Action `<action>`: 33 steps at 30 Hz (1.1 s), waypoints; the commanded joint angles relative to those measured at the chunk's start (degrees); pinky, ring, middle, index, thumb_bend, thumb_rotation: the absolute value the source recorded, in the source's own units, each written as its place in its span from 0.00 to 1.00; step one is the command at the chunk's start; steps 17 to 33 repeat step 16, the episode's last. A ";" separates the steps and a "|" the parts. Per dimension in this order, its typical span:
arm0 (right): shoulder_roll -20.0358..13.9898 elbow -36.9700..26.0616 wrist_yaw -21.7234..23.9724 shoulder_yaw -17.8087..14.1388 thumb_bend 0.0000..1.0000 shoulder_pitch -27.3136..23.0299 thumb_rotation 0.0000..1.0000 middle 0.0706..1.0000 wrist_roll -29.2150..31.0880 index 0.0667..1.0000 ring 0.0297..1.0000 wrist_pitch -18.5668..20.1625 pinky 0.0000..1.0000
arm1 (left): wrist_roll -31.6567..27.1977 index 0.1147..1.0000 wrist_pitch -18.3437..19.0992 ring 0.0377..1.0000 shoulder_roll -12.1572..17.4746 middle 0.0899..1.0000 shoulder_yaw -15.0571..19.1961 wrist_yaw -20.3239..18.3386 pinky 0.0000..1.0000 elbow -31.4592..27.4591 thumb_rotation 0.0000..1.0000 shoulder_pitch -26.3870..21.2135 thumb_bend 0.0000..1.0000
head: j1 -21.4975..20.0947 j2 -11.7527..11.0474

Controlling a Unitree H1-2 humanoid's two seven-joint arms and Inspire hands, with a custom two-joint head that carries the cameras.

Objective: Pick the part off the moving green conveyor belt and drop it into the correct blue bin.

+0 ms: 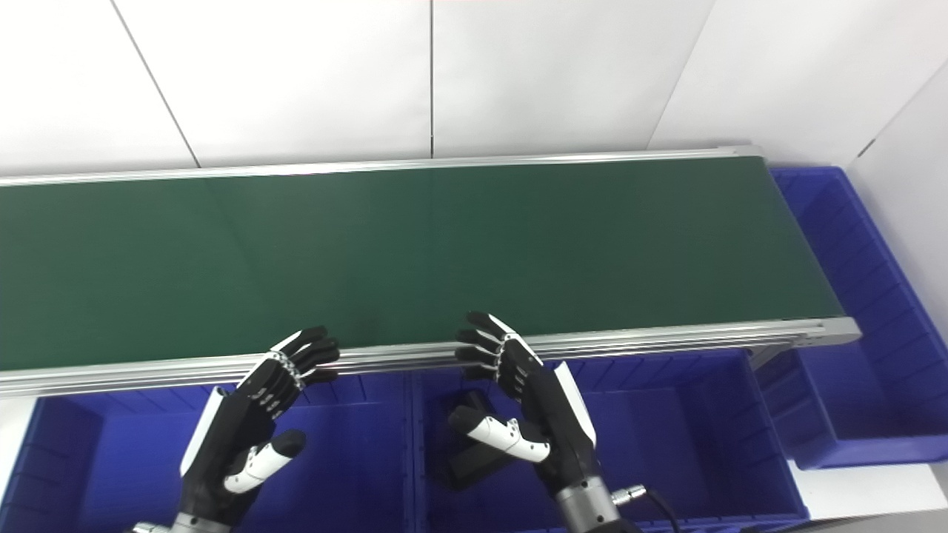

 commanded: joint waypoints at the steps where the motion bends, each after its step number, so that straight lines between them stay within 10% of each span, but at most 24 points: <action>1: -0.22 -1.85 0.93 -0.55 0.80 0.31 0.51 0.79 1.80 0.85 0.77 -4.09 0.69 | 1.42 0.82 -0.86 0.80 -0.73 0.80 -0.35 1.03 0.74 -1.97 0.66 0.01 0.85 | 0.94 0.14; 33: -0.56 -0.92 1.75 -1.50 0.79 0.18 0.53 0.80 2.46 0.85 0.77 -5.72 0.70 | 2.12 0.83 -0.10 0.79 -0.64 0.79 -1.09 1.80 0.74 -0.54 0.66 -0.80 0.84 | 5.13 -1.09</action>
